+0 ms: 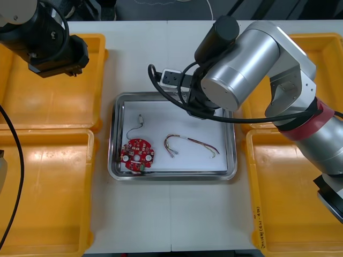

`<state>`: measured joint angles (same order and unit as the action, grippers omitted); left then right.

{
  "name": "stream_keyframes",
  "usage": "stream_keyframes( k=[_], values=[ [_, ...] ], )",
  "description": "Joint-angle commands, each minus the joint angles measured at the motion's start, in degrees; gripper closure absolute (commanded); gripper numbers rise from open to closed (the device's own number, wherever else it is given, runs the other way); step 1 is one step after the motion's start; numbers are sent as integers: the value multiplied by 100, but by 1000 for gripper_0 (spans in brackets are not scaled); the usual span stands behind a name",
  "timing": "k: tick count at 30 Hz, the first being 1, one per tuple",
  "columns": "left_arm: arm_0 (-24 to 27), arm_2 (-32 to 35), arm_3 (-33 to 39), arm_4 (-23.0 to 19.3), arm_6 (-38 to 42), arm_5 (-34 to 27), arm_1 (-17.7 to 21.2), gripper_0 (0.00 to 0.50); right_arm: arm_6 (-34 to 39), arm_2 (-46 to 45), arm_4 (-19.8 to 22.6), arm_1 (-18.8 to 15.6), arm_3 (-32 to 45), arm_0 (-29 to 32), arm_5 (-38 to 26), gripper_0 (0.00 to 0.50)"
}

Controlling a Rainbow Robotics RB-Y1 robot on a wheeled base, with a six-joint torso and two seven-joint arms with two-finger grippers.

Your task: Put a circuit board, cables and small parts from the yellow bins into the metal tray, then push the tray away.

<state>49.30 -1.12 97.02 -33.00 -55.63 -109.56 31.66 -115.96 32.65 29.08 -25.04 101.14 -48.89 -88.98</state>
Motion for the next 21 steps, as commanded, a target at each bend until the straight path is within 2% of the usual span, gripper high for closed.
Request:
stream_keyframes(
  k=[1,21],
  values=[
    [291,33,203,-13,211,-44,33,500,-234,172,-52,122,-182,-279,73,500],
    [291,51,194,4,228,-44,33,500,-585,866,36,193,-1140,-639,398,500]
  ],
)
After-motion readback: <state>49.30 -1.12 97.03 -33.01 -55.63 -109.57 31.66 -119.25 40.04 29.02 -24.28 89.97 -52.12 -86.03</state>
